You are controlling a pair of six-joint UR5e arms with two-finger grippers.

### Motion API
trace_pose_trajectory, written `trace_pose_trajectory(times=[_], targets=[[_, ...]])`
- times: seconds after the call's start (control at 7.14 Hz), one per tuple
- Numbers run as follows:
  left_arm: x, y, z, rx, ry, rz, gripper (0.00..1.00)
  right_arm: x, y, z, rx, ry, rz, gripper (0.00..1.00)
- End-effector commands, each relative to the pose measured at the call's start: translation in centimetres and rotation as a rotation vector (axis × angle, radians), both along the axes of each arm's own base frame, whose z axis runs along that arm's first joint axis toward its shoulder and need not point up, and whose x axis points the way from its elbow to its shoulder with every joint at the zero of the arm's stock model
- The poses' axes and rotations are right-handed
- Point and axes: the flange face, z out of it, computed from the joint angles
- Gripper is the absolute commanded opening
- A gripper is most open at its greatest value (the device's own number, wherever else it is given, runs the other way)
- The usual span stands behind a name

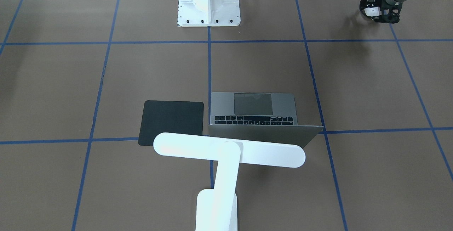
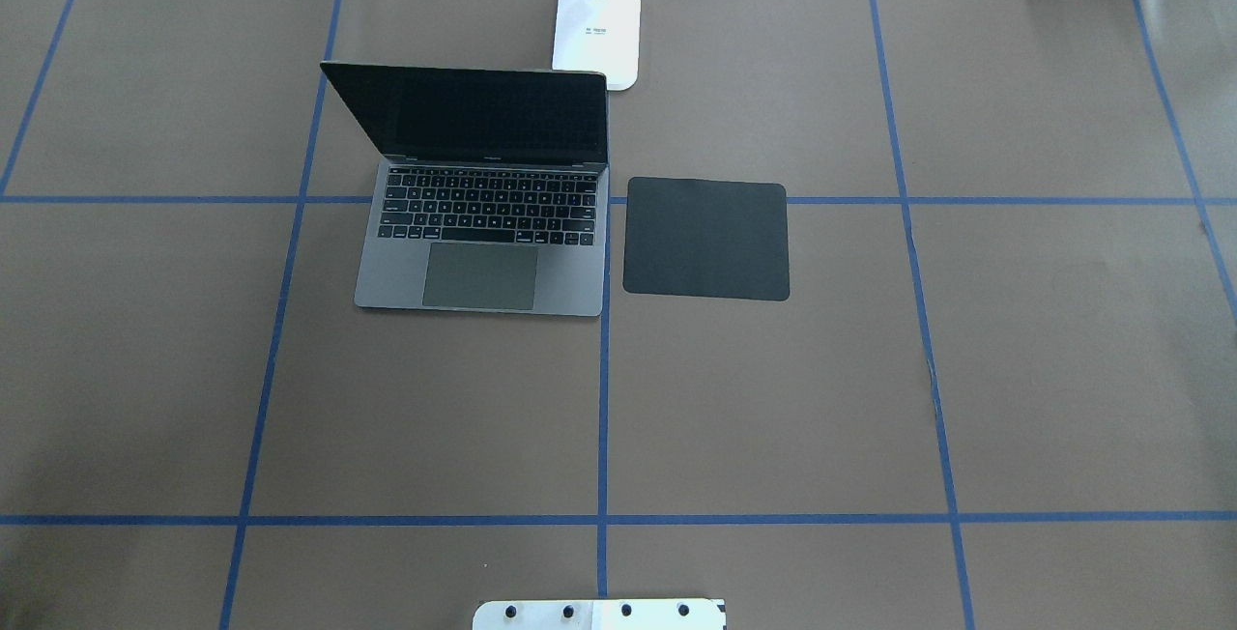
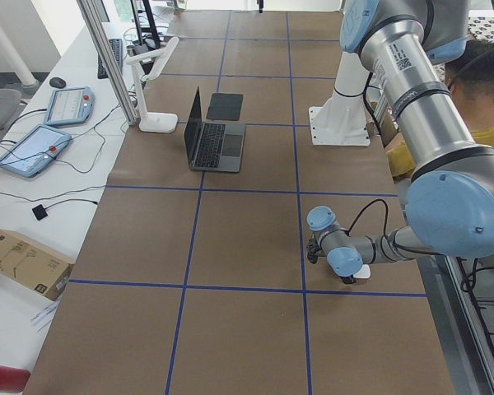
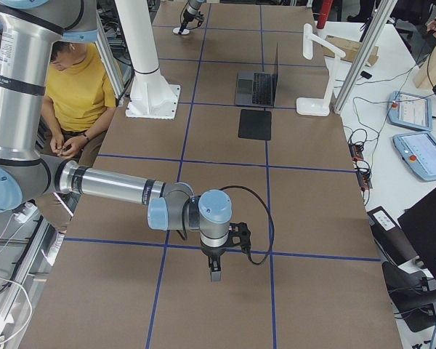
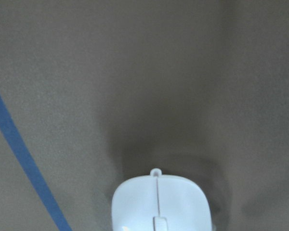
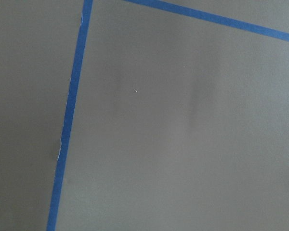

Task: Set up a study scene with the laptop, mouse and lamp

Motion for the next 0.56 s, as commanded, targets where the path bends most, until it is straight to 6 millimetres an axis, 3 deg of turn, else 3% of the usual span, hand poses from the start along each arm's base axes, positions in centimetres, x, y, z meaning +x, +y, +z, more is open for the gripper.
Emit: trace_pose_trajectory(times=[0.0,0.28,0.42], targets=[[0.18,0.23,0.02,0.0,0.0,0.011,0.54,0.0,0.0,-0.14,0.002,0.0,0.0,1.0],[-0.05,0.34,-0.19,0.002,0.016,0.012,0.38,0.0,-0.03,-0.23,0.005,0.0,0.0,1.0],[-0.22,0.32,-0.7,0.006,0.049,0.009,0.35,0.0,-0.07,-0.36,0.006,0.0,0.0,1.0]])
